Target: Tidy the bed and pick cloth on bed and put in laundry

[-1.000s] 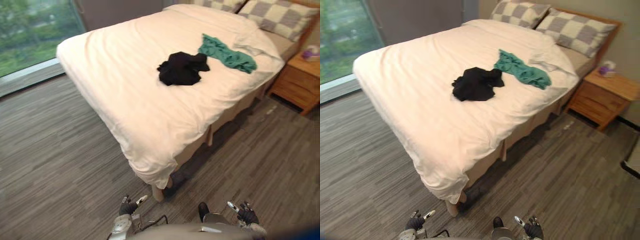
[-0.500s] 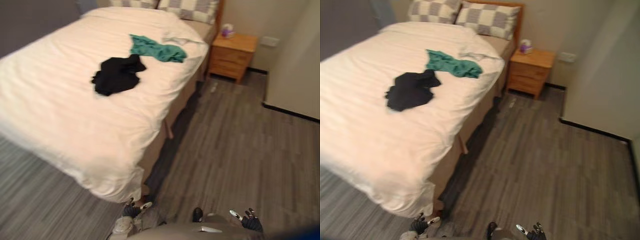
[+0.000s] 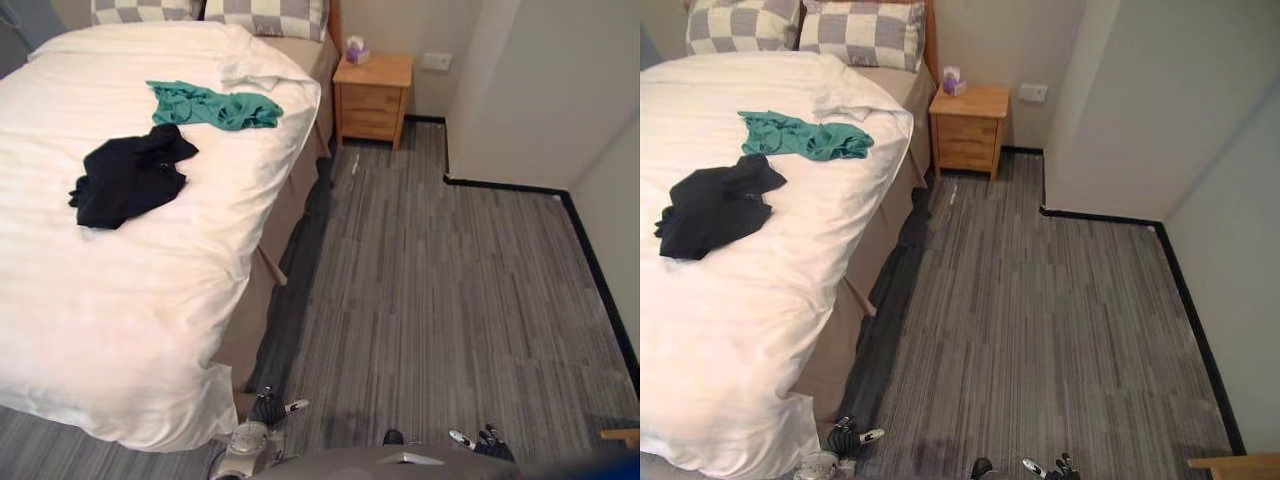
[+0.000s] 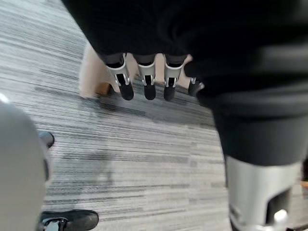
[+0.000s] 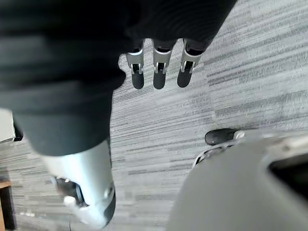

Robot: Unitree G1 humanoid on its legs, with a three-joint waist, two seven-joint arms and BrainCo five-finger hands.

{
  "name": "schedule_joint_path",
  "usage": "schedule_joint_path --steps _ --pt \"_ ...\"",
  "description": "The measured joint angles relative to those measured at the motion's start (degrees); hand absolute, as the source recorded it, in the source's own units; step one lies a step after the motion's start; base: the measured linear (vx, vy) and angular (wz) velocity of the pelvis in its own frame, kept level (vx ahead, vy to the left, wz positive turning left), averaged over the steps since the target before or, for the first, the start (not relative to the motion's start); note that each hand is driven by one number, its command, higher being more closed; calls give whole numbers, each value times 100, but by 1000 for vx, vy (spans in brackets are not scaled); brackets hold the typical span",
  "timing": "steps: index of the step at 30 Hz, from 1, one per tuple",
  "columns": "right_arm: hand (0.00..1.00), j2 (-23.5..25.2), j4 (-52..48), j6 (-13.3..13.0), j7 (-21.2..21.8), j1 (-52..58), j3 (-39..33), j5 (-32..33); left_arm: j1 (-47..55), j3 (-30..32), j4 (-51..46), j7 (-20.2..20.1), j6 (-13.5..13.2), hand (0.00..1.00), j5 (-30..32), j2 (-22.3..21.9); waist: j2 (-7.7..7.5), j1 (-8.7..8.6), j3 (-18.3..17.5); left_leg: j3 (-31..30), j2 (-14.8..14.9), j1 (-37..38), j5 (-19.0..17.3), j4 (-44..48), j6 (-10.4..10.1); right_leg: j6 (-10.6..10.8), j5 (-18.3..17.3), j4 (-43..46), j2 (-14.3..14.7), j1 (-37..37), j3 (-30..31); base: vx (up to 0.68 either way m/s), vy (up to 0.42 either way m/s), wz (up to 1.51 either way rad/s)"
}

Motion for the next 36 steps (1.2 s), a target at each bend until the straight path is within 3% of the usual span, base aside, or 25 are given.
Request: schedule_joint_path --steps 1,2,5,9,10,11,19,24,27,28,30,31,32,33,34,35,36 --pt "0 -95 56 187 4 -253 109 -11 -3 119 -12 30 -114 0 -75 -38 123 182 20 -743 -182 -27 -347 61 76 35 21 -2 69 -109 467 -35 109 -171" --pt "0 -165 66 281 4 -429 158 -16 19 122 -10 32 -155 0 -110 -32 251 211 16 -1037 -246 -32 -480 -18 56 33 47 -3 145 -189 730 -73 165 -183" --pt "0 -293 -79 490 17 -595 246 -14 124 70 23 17 -190 0 -198 -27 718 29 11 -1225 -22 145 -835 -718 26 52 245 -39 460 -347 950 -92 129 -88" --pt "0 -96 -83 618 -32 -562 173 223 81 -108 38 -88 -124 0 -264 120 564 53 43 -969 -63 267 -830 -910 19 11 327 -35 369 -383 727 4 111 -28" --pt "0 -65 -82 610 -17 -486 193 221 98 -161 38 -157 -41 0 -267 159 497 53 -1 -977 -50 352 -783 -1031 -70 14 331 -37 376 -372 714 85 43 -6" --pt "0 -160 69 672 121 -474 208 205 -192 -123 254 28 713 0 -305 269 163 -31 138 -1413 -229 622 -460 -1350 -259 70 348 -47 147 -245 218 73 15 -1" --pt "0 -142 68 551 130 -451 190 208 -156 -115 252 -26 643 0 -516 270 149 -42 132 -1400 -242 433 -460 -1278 -258 119 302 -47 130 -391 218 0 0 0" --pt "0 -51 22 112 240 -199 -121 210 -47 147 254 -345 424 0 -1326 167 162 -37 200 -1351 -145 407 -444 -1468 -237 94 271 -41 197 -478 151 28 -6 2" --pt "0 36 -37 -216 381 0 -273 212 120 511 251 -588 181 0 -1907 25 190 -30 215 -1072 23 384 -570 -1392 -448 -37 141 9 339 -486 195 90 -15 -18" --pt "0 85 -96 -325 437 40 -265 208 179 641 245 -708 105 0 -2129 -4 198 -8 229 -879 84 245 -620 -1060 -534 -99 -8 215 362 -608 201 70 -26 -18" --pt "0 162 -224 -366 499 102 -189 194 239 849 26 -792 23 0 -2250 -39 52 4 294 -438 142 -268 -620 181 -532 -140 -309 646 284 -778 219 52 -55 -12" --pt "0 160 -392 -372 516 184 -122 186 277 1022 -103 -871 -52 0 -2247 -129 71 24 328 -200 303 -669 -559 1250 -550 -186 -546 930 254 -765 180 113 -76 -1" --pt "0 134 -588 -376 520 228 -42 142 336 1126 -279 -886 -110 0 -2250 -240 131 27 376 -53 518 -1066 -224 2331 -541 -231 -767 1186 243 -695 191 164 -60 3" --pt "0 132 -603 -375 520 234 -29 140 341 1135 -297 -887 -117 0 -2248 -248 138 28 380 -46 536 -1104 -173 2426 -536 -234 -785 1206 241 -684 203 203 -19 -9" --pt "0 103 -761 -341 526 248 79 94 377 1224 -455 -895 -194 0 -2245 -302 110 98 436 20 707 -1569 48 3472 -417 -328 -989 1380 199 -513 394 237 8 -26" --pt "0 78 -798 -298 526 205 76 94 379 1217 -504 -897 -190 0 -2244 -319 143 149 459 18 644 -1743 -322 3596 -412 -339 -1094 1439 108 -420 498 241 14 -32" --pt "0 74 -813 -270 533 195 71 93 389 1215 -531 -896 -189 0 -2243 -357 141 154 472 31 592 -1818 -464 3540 -406 -322 -1126 1444 46 -356 551 264 30 -33"
